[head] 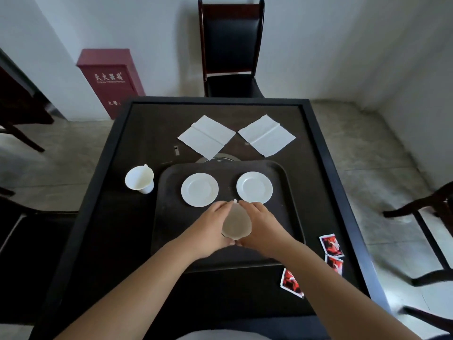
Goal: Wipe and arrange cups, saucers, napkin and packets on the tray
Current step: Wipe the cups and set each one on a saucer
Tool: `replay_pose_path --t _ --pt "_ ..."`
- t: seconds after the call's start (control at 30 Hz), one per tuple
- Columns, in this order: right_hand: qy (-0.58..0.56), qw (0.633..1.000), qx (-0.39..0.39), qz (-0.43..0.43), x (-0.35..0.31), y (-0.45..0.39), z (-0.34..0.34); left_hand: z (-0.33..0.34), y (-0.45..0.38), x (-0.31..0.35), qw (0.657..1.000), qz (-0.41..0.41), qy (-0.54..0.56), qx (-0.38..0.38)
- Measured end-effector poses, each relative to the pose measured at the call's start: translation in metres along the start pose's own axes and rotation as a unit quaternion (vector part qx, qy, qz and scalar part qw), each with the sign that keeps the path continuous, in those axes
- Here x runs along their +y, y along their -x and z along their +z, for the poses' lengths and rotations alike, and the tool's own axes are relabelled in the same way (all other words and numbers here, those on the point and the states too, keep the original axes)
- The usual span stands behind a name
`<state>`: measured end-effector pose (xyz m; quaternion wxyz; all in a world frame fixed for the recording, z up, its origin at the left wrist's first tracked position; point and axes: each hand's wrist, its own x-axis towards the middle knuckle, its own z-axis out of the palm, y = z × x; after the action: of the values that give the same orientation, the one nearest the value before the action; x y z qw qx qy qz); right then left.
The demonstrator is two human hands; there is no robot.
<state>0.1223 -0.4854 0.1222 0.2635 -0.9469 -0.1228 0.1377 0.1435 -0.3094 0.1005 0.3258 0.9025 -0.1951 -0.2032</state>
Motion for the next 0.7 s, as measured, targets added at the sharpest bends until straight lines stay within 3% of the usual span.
replay_pose_path --t 0.2,0.7 --pt "-0.067 0.996 -0.021 0.056 0.059 -0.009 -0.021 0.025 -0.049 0.027 0.999 -0.033 -0.004 -0.004" --pt "-0.085 0.994 -0.035 0.065 0.15 -0.089 -0.027 0.044 -0.158 0.023 0.997 -0.079 -0.003 0.006"
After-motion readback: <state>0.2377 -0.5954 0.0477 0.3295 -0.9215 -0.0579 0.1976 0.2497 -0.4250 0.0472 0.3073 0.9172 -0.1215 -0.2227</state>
